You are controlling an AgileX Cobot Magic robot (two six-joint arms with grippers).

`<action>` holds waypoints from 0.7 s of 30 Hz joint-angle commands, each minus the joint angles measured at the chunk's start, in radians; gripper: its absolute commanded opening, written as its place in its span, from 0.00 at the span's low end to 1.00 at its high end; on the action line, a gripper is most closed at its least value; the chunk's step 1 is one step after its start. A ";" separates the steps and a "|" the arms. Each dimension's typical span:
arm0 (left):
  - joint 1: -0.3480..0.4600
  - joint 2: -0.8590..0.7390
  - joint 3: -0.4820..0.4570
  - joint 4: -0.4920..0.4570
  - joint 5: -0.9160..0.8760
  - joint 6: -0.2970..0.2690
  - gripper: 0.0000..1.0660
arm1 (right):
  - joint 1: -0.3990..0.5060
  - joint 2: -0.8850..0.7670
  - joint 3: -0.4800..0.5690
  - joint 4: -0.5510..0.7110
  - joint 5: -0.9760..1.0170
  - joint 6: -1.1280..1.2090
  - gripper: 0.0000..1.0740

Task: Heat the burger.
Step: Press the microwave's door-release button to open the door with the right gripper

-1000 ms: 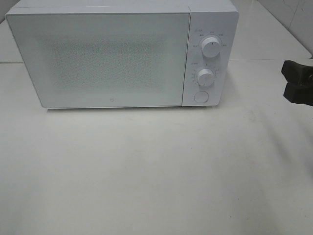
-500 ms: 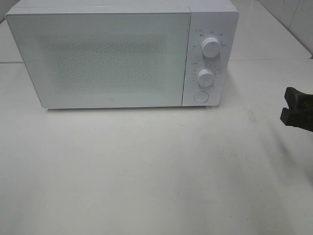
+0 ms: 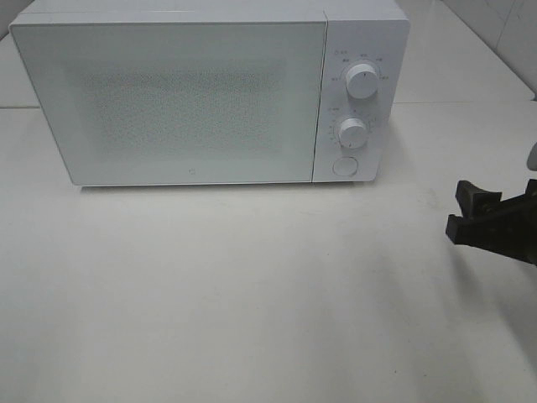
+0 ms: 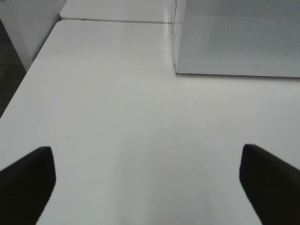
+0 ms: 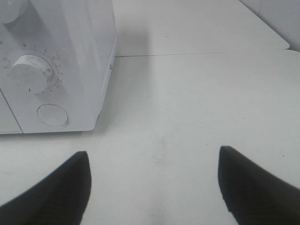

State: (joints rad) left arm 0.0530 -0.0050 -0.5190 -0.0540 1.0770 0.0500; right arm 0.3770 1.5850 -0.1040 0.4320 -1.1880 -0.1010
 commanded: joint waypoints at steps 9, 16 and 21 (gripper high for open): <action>-0.002 -0.017 0.003 -0.007 -0.009 -0.006 0.94 | 0.346 0.093 -0.060 0.348 -0.104 -0.029 0.69; -0.002 -0.017 0.003 -0.007 -0.009 -0.006 0.94 | 0.432 0.133 -0.110 0.399 -0.101 -0.031 0.69; -0.002 -0.017 0.003 -0.007 -0.009 -0.006 0.94 | 0.442 0.137 -0.127 0.396 -0.095 0.004 0.69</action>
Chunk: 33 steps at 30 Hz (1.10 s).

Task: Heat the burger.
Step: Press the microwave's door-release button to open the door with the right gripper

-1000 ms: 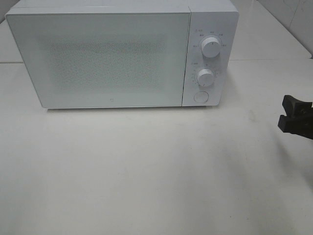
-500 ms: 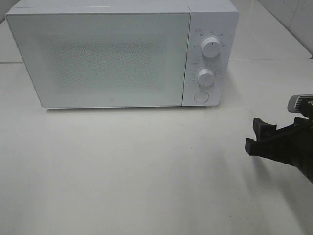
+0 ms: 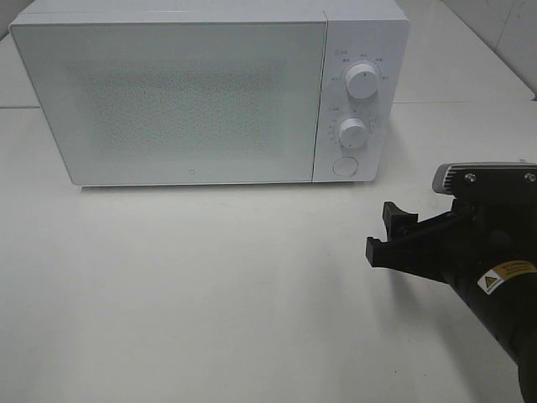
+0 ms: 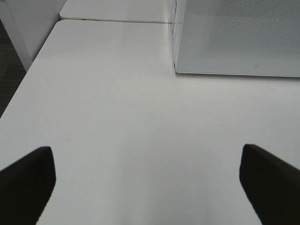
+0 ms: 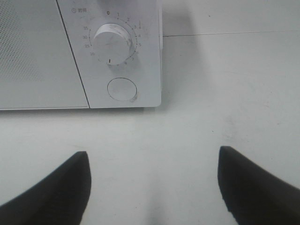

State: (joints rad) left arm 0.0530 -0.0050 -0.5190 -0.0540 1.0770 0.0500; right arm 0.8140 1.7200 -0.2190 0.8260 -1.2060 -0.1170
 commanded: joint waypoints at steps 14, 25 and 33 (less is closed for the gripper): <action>-0.002 -0.017 0.003 -0.007 -0.009 -0.006 0.94 | 0.003 0.002 -0.012 0.004 -0.104 0.568 0.49; -0.002 -0.017 0.003 -0.007 -0.009 -0.006 0.94 | 0.003 0.002 -0.012 0.000 -0.106 1.246 0.17; -0.002 -0.017 0.003 -0.007 -0.009 -0.006 0.94 | 0.003 0.002 -0.012 0.015 -0.103 1.472 0.00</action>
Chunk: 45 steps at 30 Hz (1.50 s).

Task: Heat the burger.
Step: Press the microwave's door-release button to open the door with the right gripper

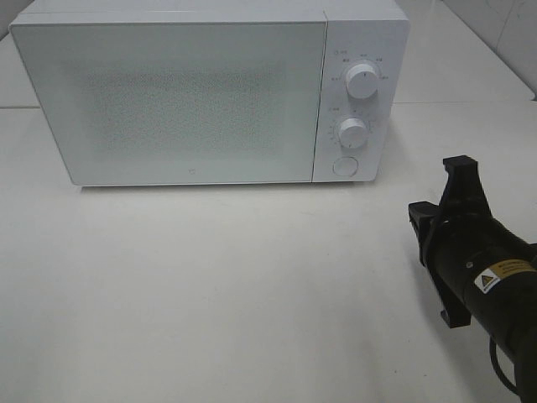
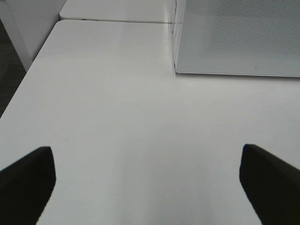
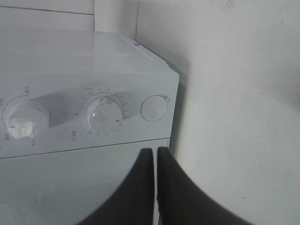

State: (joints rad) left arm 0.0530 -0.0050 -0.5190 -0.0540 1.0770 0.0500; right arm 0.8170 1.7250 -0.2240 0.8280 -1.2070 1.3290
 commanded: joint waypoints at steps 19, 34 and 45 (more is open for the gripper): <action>-0.002 -0.017 0.003 -0.007 -0.009 -0.006 0.94 | -0.003 0.090 -0.128 0.078 -0.025 0.023 0.00; -0.002 -0.017 0.003 -0.007 -0.009 -0.006 0.94 | -0.072 0.178 -0.261 0.048 0.035 0.021 0.00; -0.002 -0.017 0.003 -0.007 -0.009 -0.005 0.94 | -0.129 0.258 -0.369 0.016 0.098 0.000 0.00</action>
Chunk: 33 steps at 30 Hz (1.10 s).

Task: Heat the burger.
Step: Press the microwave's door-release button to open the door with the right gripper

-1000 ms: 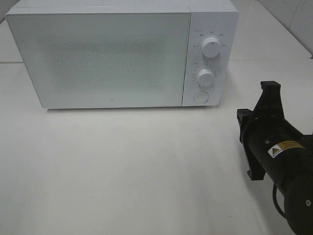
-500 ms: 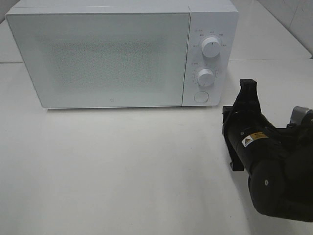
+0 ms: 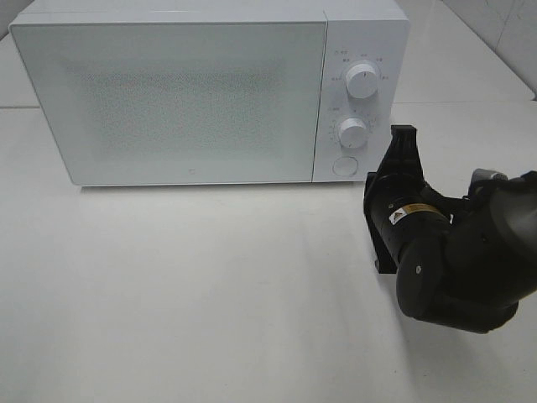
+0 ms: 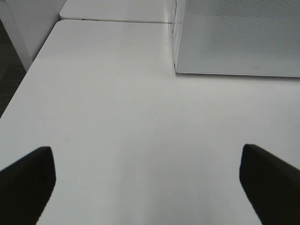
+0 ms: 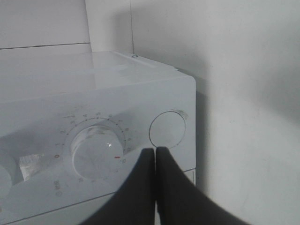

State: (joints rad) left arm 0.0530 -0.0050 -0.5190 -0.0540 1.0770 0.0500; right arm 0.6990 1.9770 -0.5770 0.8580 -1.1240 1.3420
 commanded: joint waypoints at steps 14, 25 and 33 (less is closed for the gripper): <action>-0.002 -0.017 0.003 -0.007 -0.009 -0.005 0.94 | -0.060 0.100 -0.130 -0.066 0.063 -0.018 0.00; -0.002 -0.017 0.003 -0.007 -0.009 -0.005 0.94 | -0.083 0.144 -0.194 -0.084 0.096 -0.018 0.00; -0.002 -0.017 0.003 -0.007 -0.009 -0.005 0.94 | -0.083 0.175 -0.225 -0.080 0.101 -0.017 0.00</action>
State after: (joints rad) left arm 0.0530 -0.0050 -0.5190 -0.0540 1.0770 0.0500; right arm 0.6200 2.1500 -0.7950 0.7880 -1.0210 1.3370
